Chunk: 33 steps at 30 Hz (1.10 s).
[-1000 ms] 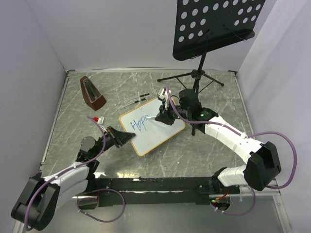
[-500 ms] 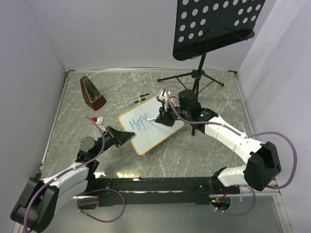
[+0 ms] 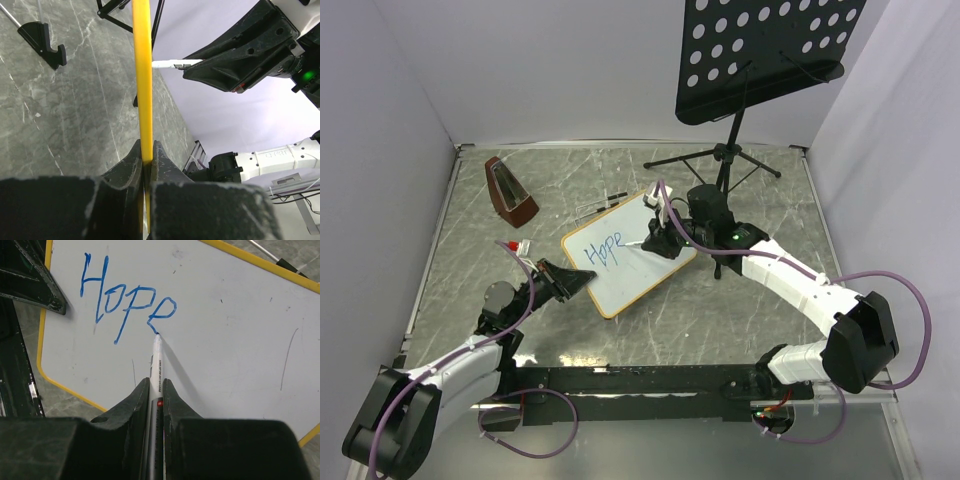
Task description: Write a sentence on the whiteboard
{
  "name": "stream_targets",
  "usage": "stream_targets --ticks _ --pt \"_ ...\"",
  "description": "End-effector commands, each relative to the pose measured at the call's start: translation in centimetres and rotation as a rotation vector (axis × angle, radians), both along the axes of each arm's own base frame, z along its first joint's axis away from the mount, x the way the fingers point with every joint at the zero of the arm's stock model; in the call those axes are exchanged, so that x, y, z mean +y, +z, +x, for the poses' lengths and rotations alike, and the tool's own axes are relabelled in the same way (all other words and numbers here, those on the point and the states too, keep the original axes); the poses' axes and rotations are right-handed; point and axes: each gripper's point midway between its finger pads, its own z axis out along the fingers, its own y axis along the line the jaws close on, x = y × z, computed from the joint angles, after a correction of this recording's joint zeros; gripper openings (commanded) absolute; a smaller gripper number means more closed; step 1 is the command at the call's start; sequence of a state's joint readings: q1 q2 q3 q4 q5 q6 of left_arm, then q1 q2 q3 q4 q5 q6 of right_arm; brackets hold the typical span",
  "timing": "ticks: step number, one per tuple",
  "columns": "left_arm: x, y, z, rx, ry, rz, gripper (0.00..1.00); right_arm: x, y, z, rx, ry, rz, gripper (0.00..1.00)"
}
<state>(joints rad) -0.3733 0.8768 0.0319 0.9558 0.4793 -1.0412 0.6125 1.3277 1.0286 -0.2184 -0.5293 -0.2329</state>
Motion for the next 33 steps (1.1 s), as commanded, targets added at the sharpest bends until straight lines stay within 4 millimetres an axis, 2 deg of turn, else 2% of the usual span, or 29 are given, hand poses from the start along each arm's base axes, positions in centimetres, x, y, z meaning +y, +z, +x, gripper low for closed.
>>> stream_targets --ticks 1,7,11,15,18,33 --pt "0.1 4.8 -0.9 -0.191 -0.019 -0.083 0.01 -0.3 2.4 1.3 -0.065 -0.039 0.026 0.0" --pt "0.1 4.4 -0.7 -0.18 -0.018 -0.078 0.01 -0.4 3.8 1.6 -0.087 -0.05 0.06 0.0" --pt "0.2 4.1 -0.6 -0.171 -0.011 -0.073 0.01 -0.5 5.3 0.9 -0.102 -0.027 0.101 0.0" --pt "0.3 4.1 -0.6 -0.171 -0.007 -0.073 0.01 -0.8 5.9 0.6 -0.111 -0.025 0.113 0.0" --pt "0.3 4.2 -0.6 -0.173 -0.008 -0.075 0.01 -0.9 5.7 0.5 -0.109 -0.026 0.114 0.0" --pt "0.2 4.6 -1.0 -0.187 -0.025 -0.085 0.01 -1.1 2.3 1.4 -0.056 -0.049 0.038 0.0"
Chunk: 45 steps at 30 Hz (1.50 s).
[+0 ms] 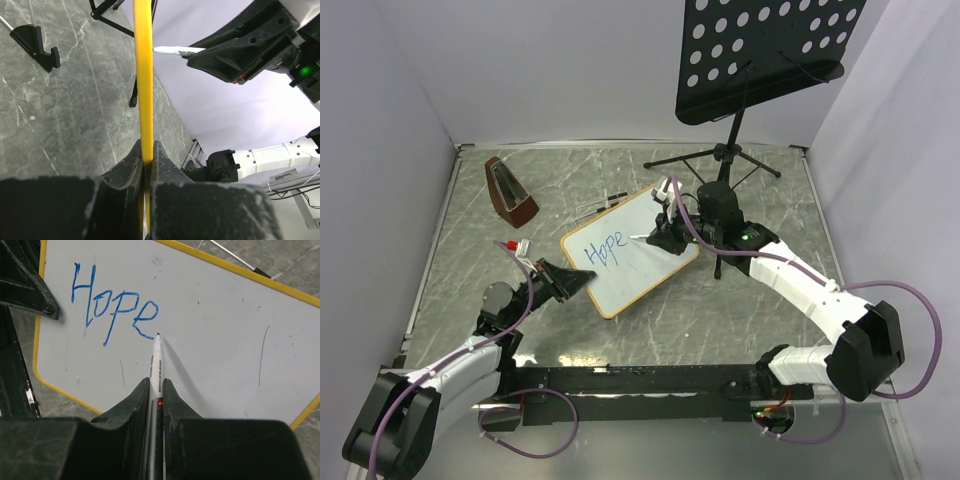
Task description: Write a sentence on the whiteboard
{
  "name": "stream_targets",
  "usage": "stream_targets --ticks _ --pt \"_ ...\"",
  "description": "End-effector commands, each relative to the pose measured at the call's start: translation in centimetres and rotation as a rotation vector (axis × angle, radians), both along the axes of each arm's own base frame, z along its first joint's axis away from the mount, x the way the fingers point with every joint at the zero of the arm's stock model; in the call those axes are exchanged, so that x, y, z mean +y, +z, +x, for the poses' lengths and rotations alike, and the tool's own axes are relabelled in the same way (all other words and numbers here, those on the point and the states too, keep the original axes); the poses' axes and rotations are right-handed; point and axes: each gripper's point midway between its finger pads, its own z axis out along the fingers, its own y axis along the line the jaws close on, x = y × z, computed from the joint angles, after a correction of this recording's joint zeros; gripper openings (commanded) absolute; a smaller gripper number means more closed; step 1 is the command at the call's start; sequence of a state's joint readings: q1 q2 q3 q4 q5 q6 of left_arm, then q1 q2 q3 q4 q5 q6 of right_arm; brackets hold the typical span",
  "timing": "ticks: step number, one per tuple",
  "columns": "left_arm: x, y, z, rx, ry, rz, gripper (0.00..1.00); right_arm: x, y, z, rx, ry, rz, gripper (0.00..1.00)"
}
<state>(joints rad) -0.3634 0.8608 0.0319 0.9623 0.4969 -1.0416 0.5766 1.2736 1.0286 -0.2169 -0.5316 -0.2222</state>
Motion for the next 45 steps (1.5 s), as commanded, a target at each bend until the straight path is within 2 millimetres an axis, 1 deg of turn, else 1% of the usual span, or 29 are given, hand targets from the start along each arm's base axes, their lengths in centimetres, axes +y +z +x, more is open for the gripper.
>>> stream_targets --ticks 1,6,9,11,12,14,15,18,19,21,27,45 --pt "0.1 4.1 -0.9 -0.165 -0.019 -0.08 0.01 0.2 0.1 0.9 -0.012 -0.01 -0.002 0.0" --pt "0.2 4.1 -0.9 -0.167 -0.016 -0.081 0.01 0.0 -0.6 0.8 0.004 -0.006 -0.018 0.0" --pt "0.2 4.1 -0.9 -0.164 -0.014 -0.081 0.01 0.0 -0.5 0.8 0.006 -0.007 -0.014 0.0" --pt "0.2 3.9 -0.9 -0.159 -0.015 -0.076 0.01 0.0 0.2 0.7 -0.005 -0.005 0.005 0.0" --pt "0.2 3.8 -0.8 -0.157 -0.013 -0.073 0.01 0.0 1.1 0.4 -0.024 0.003 0.027 0.0" --pt "0.2 3.6 -0.9 -0.153 -0.011 -0.069 0.01 -0.1 2.2 0.3 -0.039 0.005 0.05 0.0" --pt "0.3 3.5 -0.8 -0.153 -0.009 -0.066 0.01 -0.3 3.2 0.0 -0.057 0.01 0.07 0.0" --pt "0.3 3.2 -0.8 -0.15 -0.006 -0.052 0.01 -0.8 4.5 -0.2 -0.081 0.014 0.103 0.0" --pt "0.3 3.1 -0.8 -0.148 -0.004 -0.051 0.01 -0.9 4.6 -0.4 -0.082 0.022 0.111 0.0" --pt "0.3 3.0 -0.9 -0.152 -0.01 -0.05 0.01 -1.2 4.7 -0.3 -0.081 0.019 0.117 0.0" --pt "0.1 3.1 -1.1 -0.159 -0.026 -0.047 0.01 -2.0 4.0 0.0 -0.068 0.022 0.12 0.0" --pt "-0.1 3.3 -1.4 -0.174 -0.052 -0.048 0.01 -1.8 3.4 0.0 -0.072 0.054 0.116 0.0"
